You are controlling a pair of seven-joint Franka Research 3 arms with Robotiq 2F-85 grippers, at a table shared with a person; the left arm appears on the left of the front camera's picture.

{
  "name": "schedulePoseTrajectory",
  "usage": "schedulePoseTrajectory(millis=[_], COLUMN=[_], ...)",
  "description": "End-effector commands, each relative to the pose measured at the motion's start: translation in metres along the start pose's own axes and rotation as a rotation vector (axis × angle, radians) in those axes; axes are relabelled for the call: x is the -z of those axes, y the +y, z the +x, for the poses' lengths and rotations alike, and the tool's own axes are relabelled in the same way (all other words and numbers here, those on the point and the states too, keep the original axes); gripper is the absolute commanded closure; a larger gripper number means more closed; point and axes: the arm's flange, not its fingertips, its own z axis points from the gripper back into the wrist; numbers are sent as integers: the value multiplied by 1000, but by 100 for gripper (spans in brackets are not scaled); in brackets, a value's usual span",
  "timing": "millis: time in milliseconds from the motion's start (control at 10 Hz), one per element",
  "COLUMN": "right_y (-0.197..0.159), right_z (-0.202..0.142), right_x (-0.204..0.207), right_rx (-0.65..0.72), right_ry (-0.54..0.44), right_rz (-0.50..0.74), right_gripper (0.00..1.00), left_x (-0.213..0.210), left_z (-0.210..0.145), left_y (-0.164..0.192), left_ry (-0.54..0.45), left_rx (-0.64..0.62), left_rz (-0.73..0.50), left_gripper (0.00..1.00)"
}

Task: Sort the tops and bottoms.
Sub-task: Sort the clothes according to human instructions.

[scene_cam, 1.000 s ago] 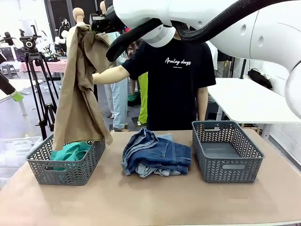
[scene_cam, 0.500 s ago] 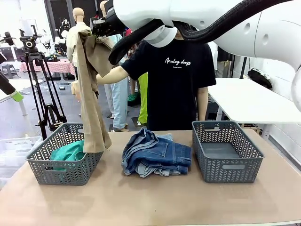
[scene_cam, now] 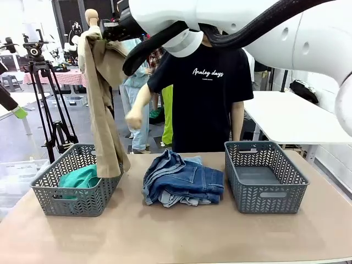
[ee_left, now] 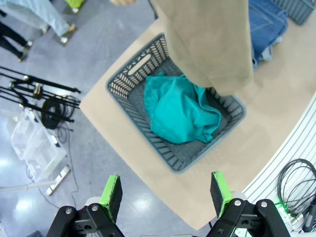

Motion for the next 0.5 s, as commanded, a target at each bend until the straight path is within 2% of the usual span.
schedulePoseTrajectory(millis=[0,200,400], right_y=[0,5,1], right_z=[13,24,11], right_x=[11,12,27], right_rx=[-76,-115,-81], right_ry=[-204,-290,-273], right_rz=[115,122,137], right_gripper=[100,100,100], left_x=[0,0,0], left_z=[0,0,0], left_y=[1,1,1], left_ry=[4,4,4], left_rx=[0,0,0], left_rz=[3,3,3], left_gripper=[7,7,7])
